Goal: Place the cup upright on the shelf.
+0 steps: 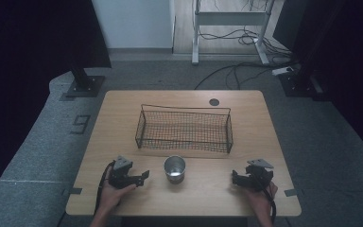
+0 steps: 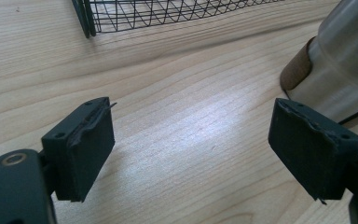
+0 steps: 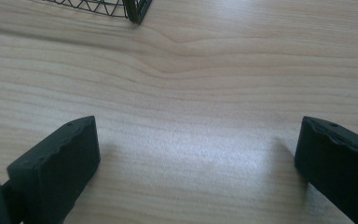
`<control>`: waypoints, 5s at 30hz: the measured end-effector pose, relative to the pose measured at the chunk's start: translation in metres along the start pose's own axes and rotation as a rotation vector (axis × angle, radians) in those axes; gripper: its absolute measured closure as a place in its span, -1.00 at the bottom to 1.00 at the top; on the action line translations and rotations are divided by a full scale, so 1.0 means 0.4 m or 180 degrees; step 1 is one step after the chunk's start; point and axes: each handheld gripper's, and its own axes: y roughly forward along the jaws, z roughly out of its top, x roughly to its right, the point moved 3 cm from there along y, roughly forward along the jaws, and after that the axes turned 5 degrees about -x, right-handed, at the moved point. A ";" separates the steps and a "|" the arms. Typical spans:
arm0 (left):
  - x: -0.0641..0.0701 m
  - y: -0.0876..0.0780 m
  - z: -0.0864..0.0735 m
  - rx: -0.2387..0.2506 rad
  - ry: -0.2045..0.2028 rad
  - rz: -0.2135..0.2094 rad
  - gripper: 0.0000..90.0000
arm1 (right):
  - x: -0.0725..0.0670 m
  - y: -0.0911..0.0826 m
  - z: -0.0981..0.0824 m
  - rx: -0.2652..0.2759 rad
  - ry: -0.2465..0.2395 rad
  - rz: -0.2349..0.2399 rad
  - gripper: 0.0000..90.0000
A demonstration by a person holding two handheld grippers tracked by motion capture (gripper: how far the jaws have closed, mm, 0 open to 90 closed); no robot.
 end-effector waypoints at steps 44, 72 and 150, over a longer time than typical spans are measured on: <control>0.045 -0.044 0.031 0.0240 0.0094 -0.0218 -0.67 | 0.005 -0.006 -0.005 0.0030 -0.0006 0.0006 -0.91; 0.132 -0.059 0.084 0.0388 0.0313 -0.0472 -0.71 | 0.008 -0.008 -0.007 0.0057 0.0000 0.0003 -0.86; 0.262 0.099 0.115 0.0171 0.0738 -0.0418 -0.59 | 0.010 -0.011 -0.008 0.0063 0.0009 -0.0005 -0.83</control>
